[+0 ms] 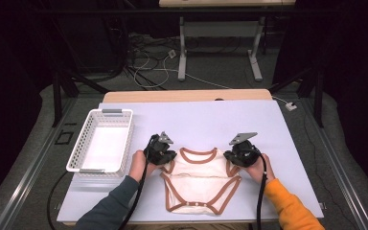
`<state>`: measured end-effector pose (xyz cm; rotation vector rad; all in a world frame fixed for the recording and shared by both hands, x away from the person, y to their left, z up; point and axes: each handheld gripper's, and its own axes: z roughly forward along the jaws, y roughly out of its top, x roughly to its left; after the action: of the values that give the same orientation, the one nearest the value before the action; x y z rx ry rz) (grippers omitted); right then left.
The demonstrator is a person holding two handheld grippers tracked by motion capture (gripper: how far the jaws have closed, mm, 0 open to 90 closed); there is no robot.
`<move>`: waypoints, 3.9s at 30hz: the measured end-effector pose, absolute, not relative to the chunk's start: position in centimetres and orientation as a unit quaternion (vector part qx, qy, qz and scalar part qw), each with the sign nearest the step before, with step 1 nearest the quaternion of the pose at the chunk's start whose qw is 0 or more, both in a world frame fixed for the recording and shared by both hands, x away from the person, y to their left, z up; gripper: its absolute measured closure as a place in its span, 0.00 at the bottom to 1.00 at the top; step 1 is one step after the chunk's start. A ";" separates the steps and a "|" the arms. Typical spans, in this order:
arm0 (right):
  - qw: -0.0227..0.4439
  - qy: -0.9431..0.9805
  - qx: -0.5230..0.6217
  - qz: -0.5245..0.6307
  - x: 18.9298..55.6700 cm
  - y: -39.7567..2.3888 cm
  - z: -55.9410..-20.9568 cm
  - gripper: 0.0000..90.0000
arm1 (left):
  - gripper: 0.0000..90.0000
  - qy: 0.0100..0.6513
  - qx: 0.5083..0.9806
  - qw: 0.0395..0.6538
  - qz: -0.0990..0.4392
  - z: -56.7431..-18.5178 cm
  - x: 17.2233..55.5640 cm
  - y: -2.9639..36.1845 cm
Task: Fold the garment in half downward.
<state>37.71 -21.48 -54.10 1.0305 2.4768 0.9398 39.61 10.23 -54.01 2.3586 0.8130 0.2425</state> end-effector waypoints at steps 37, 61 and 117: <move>0.171 0.857 0.298 0.384 30.0 -22.0 -50.4 0.96 | 0.94 0.276 0.878 0.383 0.084 -51.3 33.6 12.0; 0.115 0.900 0.262 0.329 26.6 -21.5 -53.3 0.93 | 0.93 0.247 0.909 0.333 0.039 -53.6 30.4 12.2; 0.044 0.925 0.225 0.302 26.8 -18.5 -54.4 0.98 | 0.89 0.171 0.934 0.312 -0.024 -54.2 29.8 12.1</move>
<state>26.83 -18.51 -54.39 0.6875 2.8285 0.9216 29.80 12.09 -54.22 2.4655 0.4509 -0.0645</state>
